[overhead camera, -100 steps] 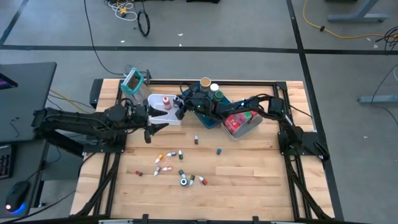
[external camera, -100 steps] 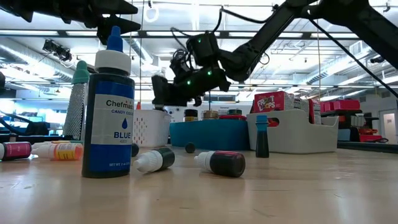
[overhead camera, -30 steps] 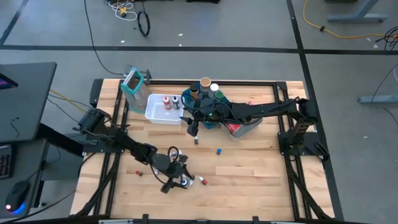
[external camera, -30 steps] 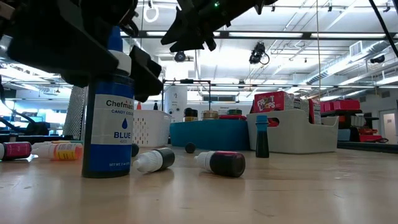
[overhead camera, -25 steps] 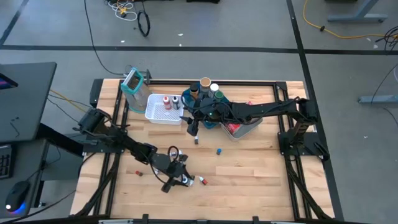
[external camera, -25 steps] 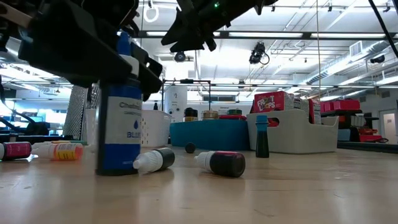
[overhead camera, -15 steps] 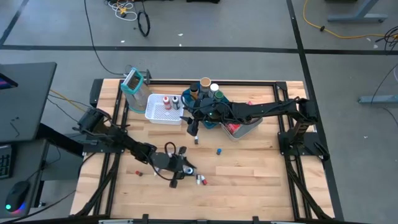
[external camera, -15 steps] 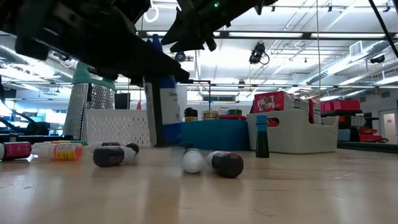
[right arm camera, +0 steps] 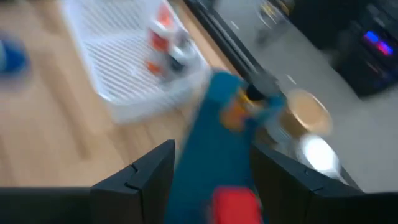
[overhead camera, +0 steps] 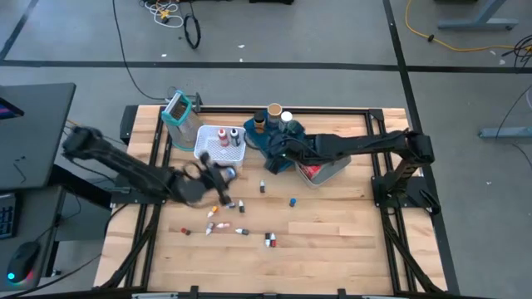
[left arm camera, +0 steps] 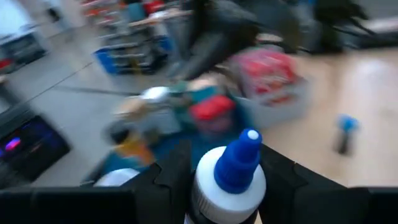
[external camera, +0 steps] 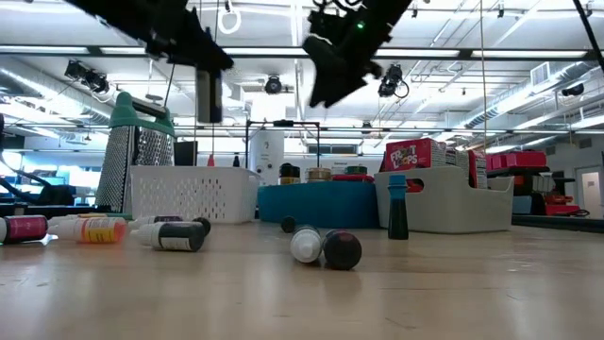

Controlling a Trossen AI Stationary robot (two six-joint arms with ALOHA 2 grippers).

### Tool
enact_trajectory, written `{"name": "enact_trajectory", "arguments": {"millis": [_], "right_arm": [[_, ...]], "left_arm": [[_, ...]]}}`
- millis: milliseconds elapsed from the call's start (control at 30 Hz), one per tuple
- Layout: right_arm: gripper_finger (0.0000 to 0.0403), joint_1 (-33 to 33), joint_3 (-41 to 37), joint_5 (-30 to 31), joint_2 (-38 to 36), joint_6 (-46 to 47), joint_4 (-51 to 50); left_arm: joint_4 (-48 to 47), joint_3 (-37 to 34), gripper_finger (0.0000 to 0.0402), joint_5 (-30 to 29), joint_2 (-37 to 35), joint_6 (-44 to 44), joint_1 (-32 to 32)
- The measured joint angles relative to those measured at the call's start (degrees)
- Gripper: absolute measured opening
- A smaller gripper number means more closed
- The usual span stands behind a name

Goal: Pick & Place Kitchen Items
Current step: Put the blue food coloring bottle into the white bin

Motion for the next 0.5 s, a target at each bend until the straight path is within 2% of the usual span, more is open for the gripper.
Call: {"name": "enact_trajectory", "arguments": {"millis": [133,233,400,500], "right_arm": [[0.0215,-0.03,0.00,2.21,-0.60,4.23,-5.73],[0.0215,0.00,-0.04,1.97,-0.28,4.65,-5.56],[0.0215,0.00,-0.03,1.82,0.18,3.87,-2.80],[0.0215,-0.01,-0.02,2.05,0.42,3.31,-1.76]], "left_arm": [[-8.58,0.00,0.0141,-2.76,-10.57,-4.10,6.36],[-14.20,-0.47,0.0145,-3.00,-14.85,-8.79,12.75],[-13.02,-6.36,0.0140,-0.73,-15.92,-14.57,22.81],[-6.97,-11.19,0.0140,2.68,-14.12,-18.03,27.76]]}}
